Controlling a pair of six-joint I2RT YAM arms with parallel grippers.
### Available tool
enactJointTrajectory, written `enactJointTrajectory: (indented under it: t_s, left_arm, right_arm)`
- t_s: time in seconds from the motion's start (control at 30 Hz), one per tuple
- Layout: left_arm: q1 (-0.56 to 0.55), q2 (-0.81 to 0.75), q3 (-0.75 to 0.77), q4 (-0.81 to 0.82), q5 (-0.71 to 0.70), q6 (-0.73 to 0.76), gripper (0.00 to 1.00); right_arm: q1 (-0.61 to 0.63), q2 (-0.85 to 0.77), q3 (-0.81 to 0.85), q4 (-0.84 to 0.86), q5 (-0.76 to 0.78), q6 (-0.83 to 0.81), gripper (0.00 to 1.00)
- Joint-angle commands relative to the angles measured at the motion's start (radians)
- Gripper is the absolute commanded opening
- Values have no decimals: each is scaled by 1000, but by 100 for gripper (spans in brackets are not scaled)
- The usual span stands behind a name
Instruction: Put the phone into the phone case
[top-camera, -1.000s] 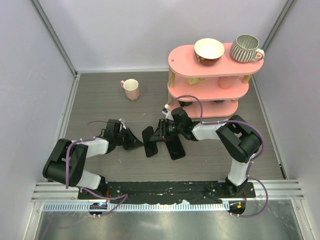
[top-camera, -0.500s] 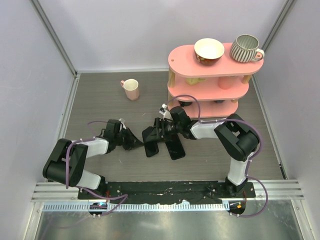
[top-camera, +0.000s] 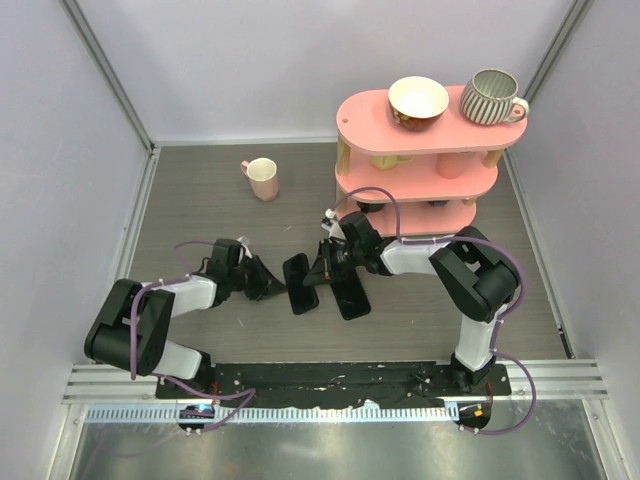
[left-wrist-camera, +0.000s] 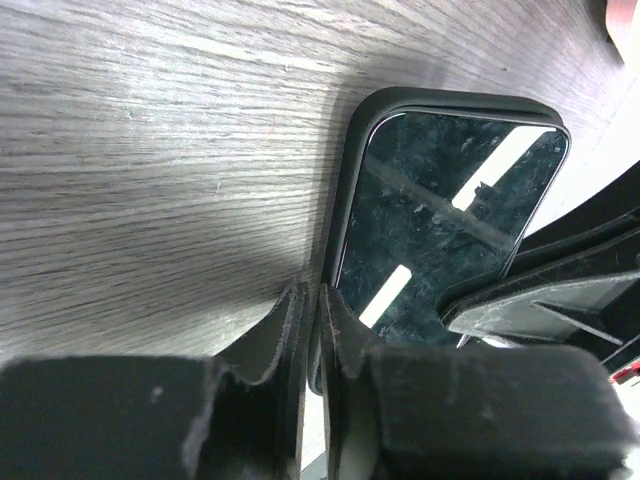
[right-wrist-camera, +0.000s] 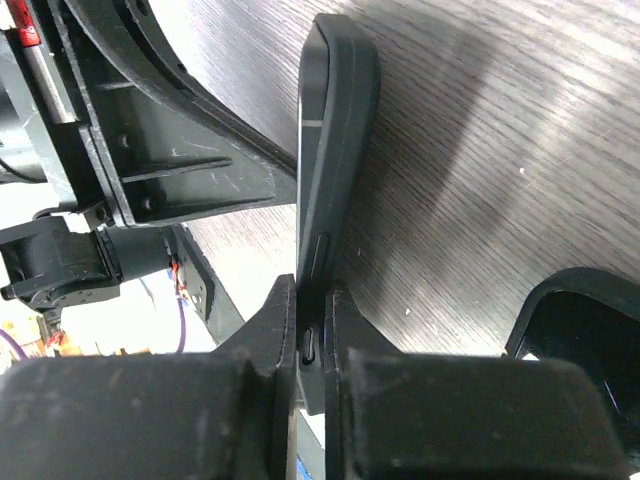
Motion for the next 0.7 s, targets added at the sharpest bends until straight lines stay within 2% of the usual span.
enactJointTrajectory:
  t_s: [0.0, 0.17, 0.27, 0.37, 0.47, 0.57, 0.67]
  left_arm:
    - [-3, -45, 38, -106, -46, 65, 19]
    - [40, -159, 116, -240, -52, 132, 25]
    - [76, -245, 148, -305, -5, 167, 35]
    - [98, -344, 151, -277, 74, 180, 51]
    - [98, -416, 133, -213, 177, 174, 65]
    - [96, -495, 84, -87, 270, 134, 72]
    - [98, -539, 13, 123, 358, 28, 75]
  right_arm:
    - [12, -25, 45, -3, -8, -52, 1]
    - [4, -105, 39, -33, 16, -81, 1]
    - [-5, -171, 28, -42, 15, -92, 1]
    - [-14, -246, -13, 1, -5, -65, 1]
    - [-33, -325, -97, 145, -48, 18, 1]
    - [-41, -394, -151, 240, -69, 64, 1]
    - [-41, -445, -187, 347, -115, 112, 1]
